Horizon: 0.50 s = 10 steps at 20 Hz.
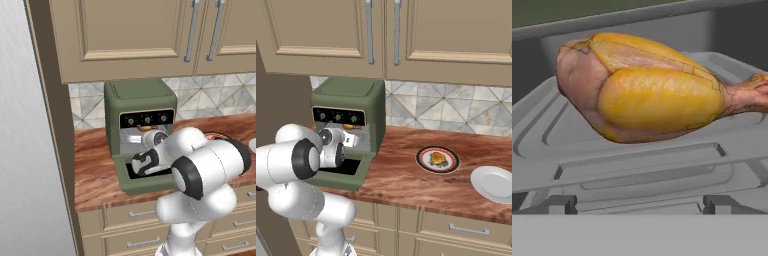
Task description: Open the toaster oven door. Place the bread on the bottom tray in the toaster oven and place the chicken drumstick on the top tray.
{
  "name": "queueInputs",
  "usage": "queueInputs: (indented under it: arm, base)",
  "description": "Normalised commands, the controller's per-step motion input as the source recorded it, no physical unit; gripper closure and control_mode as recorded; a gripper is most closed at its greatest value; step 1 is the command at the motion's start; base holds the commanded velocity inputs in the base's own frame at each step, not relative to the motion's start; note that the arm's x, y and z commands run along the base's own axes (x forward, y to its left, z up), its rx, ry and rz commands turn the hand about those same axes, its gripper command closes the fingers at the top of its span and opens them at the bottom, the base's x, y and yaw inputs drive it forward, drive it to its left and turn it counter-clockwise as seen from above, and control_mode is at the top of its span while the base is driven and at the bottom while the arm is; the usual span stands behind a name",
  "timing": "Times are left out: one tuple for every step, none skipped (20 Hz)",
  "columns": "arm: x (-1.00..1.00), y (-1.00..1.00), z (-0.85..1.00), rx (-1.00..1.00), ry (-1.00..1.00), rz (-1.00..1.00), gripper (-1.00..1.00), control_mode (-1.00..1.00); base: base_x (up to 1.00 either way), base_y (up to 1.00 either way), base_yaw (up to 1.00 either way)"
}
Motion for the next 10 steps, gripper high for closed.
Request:
queueInputs:
  arm:
    - [0.28,0.0,0.19,0.05,0.15,0.0,-1.0,-1.0]
    - [0.31,0.0,0.17,0.05,0.18,0.0,-1.0,-1.0]
    - [0.33,0.0,0.13,0.03,0.15,0.0,-1.0,-1.0]
    - [0.45,0.0,0.08,0.02,0.13,0.01,-1.0,-1.0]
    - [0.59,0.0,0.05,0.01,0.12,0.01,-1.0,-1.0]
    - [0.58,0.0,0.01,0.0,0.1,0.0,-1.0,-1.0]
    - [0.61,0.0,0.0,0.0,0.05,0.0,-1.0,-1.0]
    - [0.59,0.0,0.0,0.0,0.05,0.0,-1.0,-1.0]
    - [0.61,0.0,-0.04,0.0,0.03,0.0,-1.0,-1.0]
    - [0.53,0.0,-0.14,0.0,0.05,0.0,-1.0,-1.0]
  base:
    - [0.0,0.0,0.0]
    - [0.0,0.0,0.0]
    - [0.0,0.0,0.0]
    - [0.0,0.0,0.0]
    - [0.0,0.0,0.0]
    - [0.0,0.0,0.0]
    - [0.0,0.0,0.0]
    - [0.0,0.0,0.0]
    - [0.0,0.0,0.0]
    - [0.0,0.0,0.0]
